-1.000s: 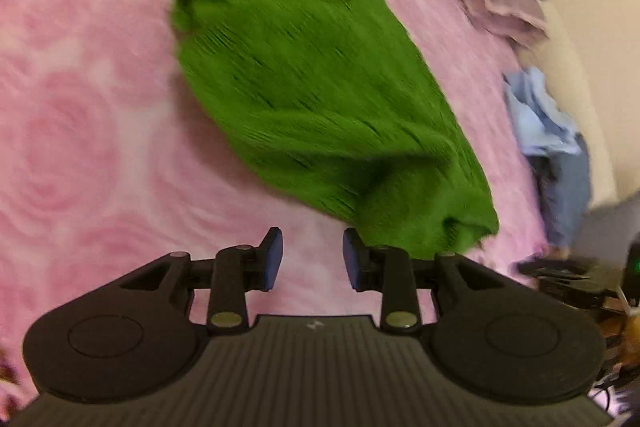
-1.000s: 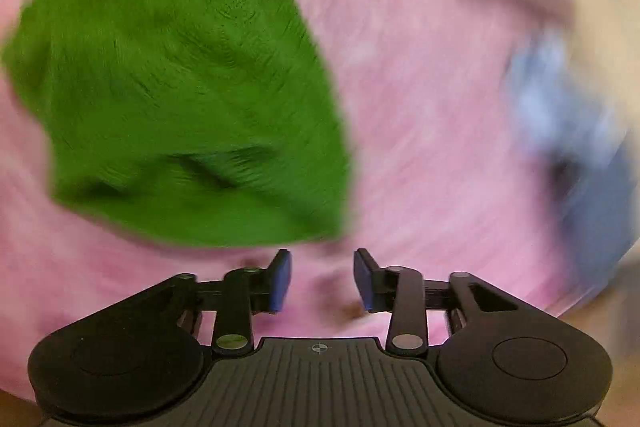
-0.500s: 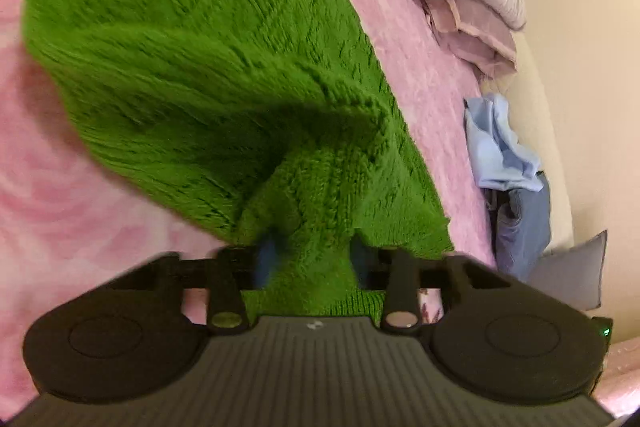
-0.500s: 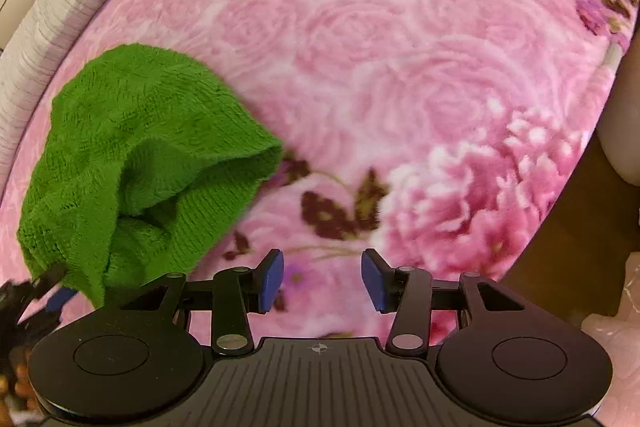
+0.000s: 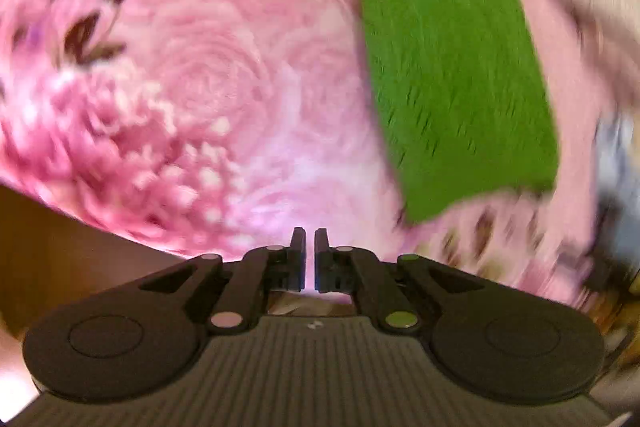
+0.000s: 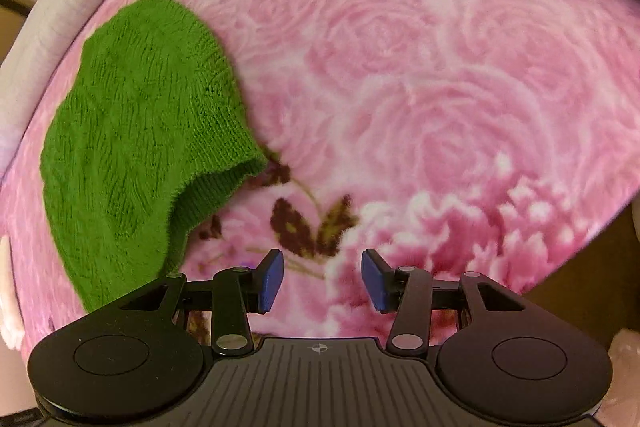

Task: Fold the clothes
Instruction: 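Pull the sweater straight with the left gripper while the right gripper grasps its hem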

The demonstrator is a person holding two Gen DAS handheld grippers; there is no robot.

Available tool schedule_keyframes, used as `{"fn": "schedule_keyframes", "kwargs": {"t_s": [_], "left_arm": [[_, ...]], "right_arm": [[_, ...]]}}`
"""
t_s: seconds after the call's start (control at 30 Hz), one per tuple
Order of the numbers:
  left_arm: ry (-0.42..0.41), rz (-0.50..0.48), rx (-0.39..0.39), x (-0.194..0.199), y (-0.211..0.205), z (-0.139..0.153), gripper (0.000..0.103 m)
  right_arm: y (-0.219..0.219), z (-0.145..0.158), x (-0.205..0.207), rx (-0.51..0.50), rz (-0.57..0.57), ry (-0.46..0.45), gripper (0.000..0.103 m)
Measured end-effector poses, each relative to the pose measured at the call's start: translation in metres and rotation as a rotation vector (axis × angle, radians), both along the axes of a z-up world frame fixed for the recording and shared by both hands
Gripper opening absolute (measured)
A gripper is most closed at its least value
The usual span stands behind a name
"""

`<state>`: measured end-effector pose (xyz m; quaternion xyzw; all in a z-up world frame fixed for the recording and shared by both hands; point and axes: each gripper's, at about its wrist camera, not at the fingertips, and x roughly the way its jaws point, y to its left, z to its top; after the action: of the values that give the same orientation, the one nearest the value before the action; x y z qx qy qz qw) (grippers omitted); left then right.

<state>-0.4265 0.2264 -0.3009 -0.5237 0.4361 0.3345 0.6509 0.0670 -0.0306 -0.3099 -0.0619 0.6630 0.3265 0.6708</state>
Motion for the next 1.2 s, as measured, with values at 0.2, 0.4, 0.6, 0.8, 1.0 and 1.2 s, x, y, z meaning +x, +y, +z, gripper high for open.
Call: {"fn": "schedule_keyframes", "kwargs": {"t_s": [0.2,0.4,0.6,0.8,1.0,1.2], "left_arm": [[-0.18,0.102,-0.001,0.066,-0.005,-0.035,0.043],[-0.169,0.127,-0.035,0.11,-0.007,-0.081,0.019],[-0.23,0.105,0.059,0.093,-0.004,-0.039,0.003],[-0.047,0.147,0.143,0.031,0.025,-0.03,0.004],[0.016,0.07,0.112,0.039,0.036,-0.051,0.011],[-0.029,0.161,0.079,0.034,0.036,-0.073,0.036]], "right_arm": [[0.007,-0.017,0.019,0.067,-0.065,0.058,0.048],[0.007,-0.034,0.032,0.121,-0.131,0.087,0.052],[0.001,-0.038,0.037,0.136,-0.148,0.094,0.054],[0.006,-0.044,0.021,0.205,-0.107,0.169,0.054],[0.02,-0.061,0.008,0.268,-0.069,0.244,0.054],[0.036,-0.08,-0.011,0.327,-0.033,0.329,0.054]]}}
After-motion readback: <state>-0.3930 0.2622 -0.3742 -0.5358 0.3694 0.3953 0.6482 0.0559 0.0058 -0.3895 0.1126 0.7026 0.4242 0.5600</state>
